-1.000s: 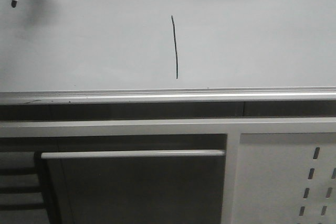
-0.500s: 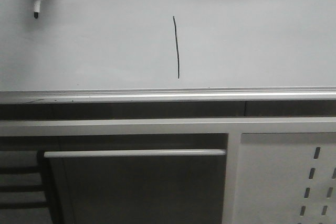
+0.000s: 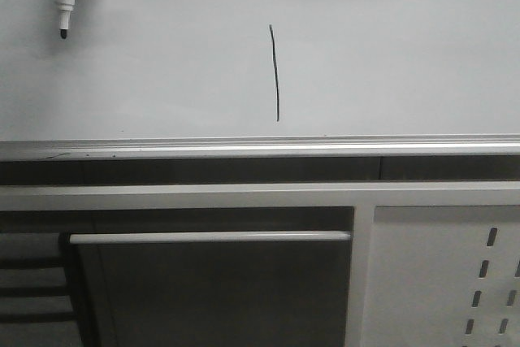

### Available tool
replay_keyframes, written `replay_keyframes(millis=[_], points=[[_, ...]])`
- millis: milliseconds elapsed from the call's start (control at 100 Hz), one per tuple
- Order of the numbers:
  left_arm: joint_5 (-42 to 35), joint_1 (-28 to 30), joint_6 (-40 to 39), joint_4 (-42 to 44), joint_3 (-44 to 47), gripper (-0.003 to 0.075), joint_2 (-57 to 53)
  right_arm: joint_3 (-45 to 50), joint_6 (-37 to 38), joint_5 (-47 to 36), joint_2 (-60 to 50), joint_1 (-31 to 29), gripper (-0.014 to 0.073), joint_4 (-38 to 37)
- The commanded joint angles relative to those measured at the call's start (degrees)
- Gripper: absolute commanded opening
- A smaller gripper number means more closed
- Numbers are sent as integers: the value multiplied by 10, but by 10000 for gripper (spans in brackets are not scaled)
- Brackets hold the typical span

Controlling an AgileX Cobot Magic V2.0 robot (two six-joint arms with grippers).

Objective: Write number 1 on whiteboard

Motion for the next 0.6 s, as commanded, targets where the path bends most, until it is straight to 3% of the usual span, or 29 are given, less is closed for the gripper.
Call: replay_keyframes(millis=[0,80,160,350,590], points=[[-69,8,-9,8,-20,81,2,-17,-1,-40,-5,-3,377,9],[-61,8,-9,9,-20,99,2,-17,-1,-40,-5,-3,377,9],[-53,8,-9,11,-20,169,2,-17,-1,-40,-5,-3,377,9],[-54,8,-9,11,-20,449,1,-17,-1,-40,-5,-3,377,9],[-48,8,-8,11,-20,473,1,-17,-1,-40,-5,-3,377,9]])
